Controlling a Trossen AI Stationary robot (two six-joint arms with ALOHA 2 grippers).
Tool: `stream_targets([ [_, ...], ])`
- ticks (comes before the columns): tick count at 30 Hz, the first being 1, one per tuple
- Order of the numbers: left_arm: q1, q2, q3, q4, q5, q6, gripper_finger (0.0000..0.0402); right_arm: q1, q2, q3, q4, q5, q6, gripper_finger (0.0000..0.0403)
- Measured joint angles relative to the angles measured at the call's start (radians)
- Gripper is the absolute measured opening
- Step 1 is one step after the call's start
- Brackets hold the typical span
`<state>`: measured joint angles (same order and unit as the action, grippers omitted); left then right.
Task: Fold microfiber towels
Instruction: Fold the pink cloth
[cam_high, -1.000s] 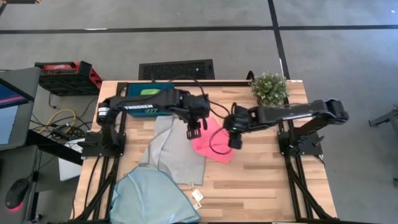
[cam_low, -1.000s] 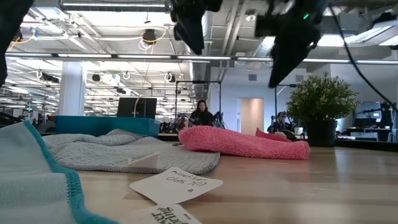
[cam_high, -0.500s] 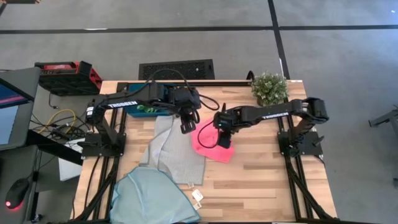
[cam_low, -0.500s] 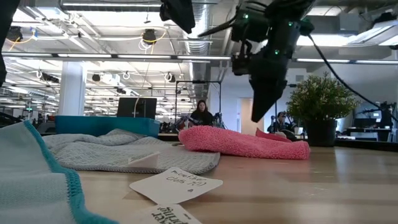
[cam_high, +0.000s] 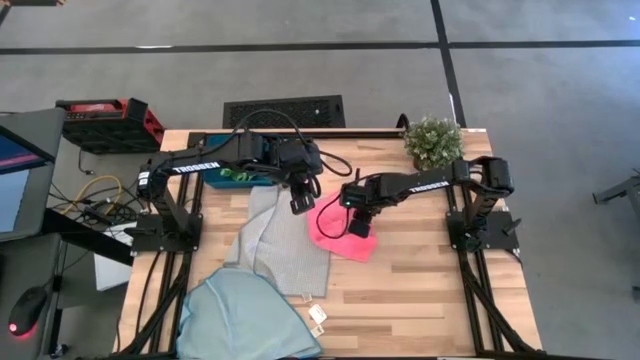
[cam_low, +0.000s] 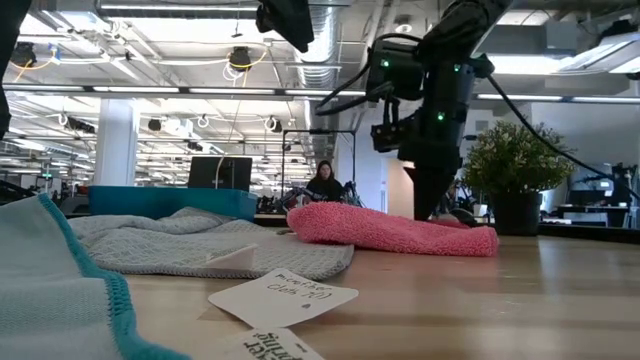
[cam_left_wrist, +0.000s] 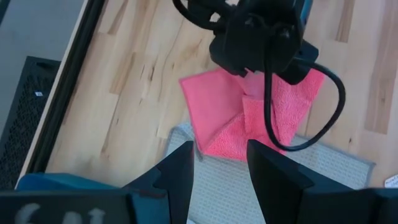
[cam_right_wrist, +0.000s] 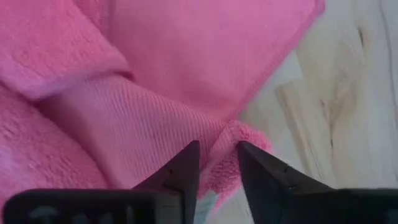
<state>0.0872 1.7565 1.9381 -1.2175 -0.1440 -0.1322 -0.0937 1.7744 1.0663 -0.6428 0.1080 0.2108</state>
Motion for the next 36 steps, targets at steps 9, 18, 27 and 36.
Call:
stream_targets([
  [9, 0.006, 0.000, 0.000, -0.013, 0.044, 0.005, 0.0142, 0.002, -0.071, 0.000, -0.052, -0.003, -0.030, 0.0012],
  [18, 0.094, 0.046, -0.058, 0.067, 0.277, 0.103, 0.0142, 0.001, -0.246, 0.000, -0.153, -0.057, -0.138, 0.0004],
  [27, 0.206, 0.235, -0.089, 0.208, 0.369, 0.265, 0.0142, 0.001, -0.316, 0.001, -0.180, -0.067, -0.144, 0.0002],
  [36, 0.266, 0.432, -0.089, 0.338, 0.492, 0.344, 0.0142, 0.000, -0.324, 0.000, -0.193, -0.065, -0.129, 0.0001],
])
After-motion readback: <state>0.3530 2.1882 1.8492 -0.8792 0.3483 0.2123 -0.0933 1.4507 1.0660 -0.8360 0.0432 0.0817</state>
